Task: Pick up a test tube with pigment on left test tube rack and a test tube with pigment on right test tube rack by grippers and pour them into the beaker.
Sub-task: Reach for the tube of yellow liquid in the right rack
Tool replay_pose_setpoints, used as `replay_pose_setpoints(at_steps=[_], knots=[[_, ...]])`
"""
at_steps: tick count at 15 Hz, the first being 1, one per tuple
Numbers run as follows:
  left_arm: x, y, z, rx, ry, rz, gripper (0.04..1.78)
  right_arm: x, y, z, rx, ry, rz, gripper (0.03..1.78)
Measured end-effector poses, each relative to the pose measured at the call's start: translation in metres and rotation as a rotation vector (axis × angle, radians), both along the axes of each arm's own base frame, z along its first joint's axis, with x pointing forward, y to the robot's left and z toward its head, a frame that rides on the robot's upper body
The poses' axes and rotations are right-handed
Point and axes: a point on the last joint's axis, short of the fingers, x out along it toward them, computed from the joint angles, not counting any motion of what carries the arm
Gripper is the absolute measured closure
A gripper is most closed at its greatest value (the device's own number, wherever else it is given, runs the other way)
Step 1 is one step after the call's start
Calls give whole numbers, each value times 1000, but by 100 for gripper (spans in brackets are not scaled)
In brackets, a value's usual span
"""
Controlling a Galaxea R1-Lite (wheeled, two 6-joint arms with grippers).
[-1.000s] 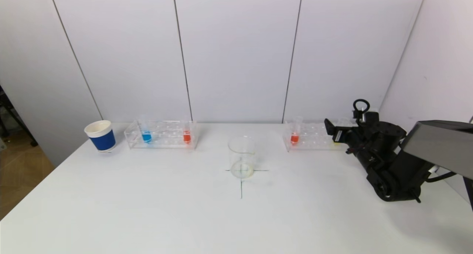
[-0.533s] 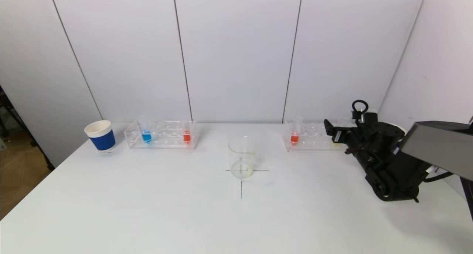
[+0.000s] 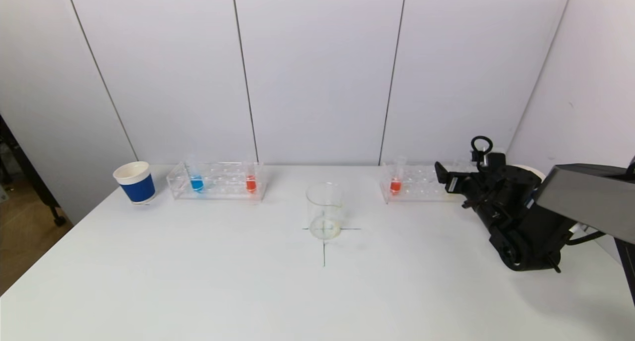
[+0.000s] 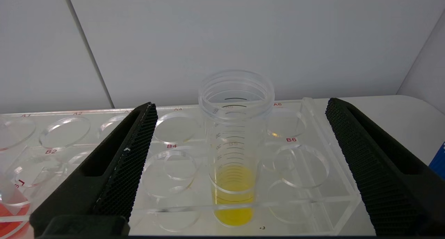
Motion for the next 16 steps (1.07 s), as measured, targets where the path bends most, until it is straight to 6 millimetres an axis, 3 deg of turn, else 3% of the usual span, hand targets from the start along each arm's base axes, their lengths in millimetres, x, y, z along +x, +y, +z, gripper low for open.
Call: replay_pose_setpoints(at_steps=[16], knots=[[0,0,0,0,0,0,6,2,1,-3,-5,3,-1,5]])
